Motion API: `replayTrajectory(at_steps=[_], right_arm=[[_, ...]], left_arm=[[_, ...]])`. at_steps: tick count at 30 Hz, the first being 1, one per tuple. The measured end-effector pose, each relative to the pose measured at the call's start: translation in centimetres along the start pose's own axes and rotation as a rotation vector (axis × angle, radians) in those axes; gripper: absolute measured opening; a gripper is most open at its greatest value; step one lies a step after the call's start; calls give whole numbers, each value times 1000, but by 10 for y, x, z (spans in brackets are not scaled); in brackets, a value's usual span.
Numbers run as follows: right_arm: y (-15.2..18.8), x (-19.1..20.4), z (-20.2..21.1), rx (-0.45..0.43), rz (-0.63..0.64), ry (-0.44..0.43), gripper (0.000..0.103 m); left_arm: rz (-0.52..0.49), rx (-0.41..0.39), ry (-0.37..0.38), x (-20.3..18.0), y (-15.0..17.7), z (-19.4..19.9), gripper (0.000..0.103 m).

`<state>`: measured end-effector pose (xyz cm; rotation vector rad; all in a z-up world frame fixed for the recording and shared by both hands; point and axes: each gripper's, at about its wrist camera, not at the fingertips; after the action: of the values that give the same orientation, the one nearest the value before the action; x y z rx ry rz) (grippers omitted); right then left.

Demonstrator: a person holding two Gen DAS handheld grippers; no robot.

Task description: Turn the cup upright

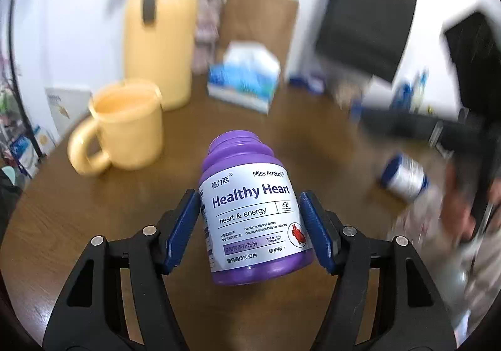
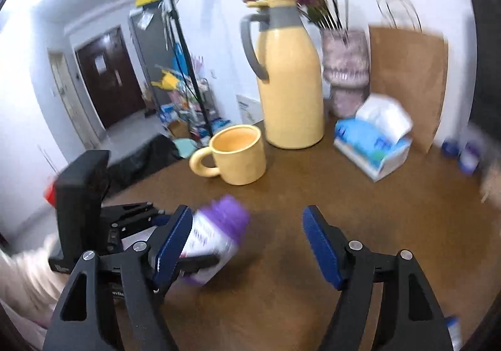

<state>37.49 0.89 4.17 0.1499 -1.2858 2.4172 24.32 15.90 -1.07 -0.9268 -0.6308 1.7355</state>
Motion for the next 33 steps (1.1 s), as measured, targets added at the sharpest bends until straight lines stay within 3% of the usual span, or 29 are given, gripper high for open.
replayTrajectory(at_steps=[3, 7, 17, 22, 28, 29, 33], right_arm=[[8, -1, 0, -38, -77, -36, 78], [25, 11, 1, -97, -103, -47, 78], [19, 17, -1, -46, -130, -133, 78], [19, 23, -4, -12, -125, -166, 82], [32, 20, 18, -49, -141, -90, 81], [36, 20, 22, -59, -144, -69, 71], [46, 19, 28, -56, -140, 14, 69]], left_arm=[[12, -128, -22, -3, -6, 13, 62], [-41, -235, -73, -10, 2, 17, 62], [-75, -261, 76, -23, 21, 22, 62], [-234, -359, 187, -54, 37, 52, 62], [-290, -295, 249, -66, 47, 50, 60], [-291, -287, 259, -67, 48, 50, 60], [-270, -200, 291, -70, 46, 36, 60]])
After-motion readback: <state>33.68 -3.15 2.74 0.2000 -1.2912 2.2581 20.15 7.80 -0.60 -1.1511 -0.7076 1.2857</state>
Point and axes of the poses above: each gripper's, at about its wrist camera, not at the fingertips, and z roughly against the way its jaws point, x to its left, y to its underside, and after that the axes turned 7 degrees about z, right-handed
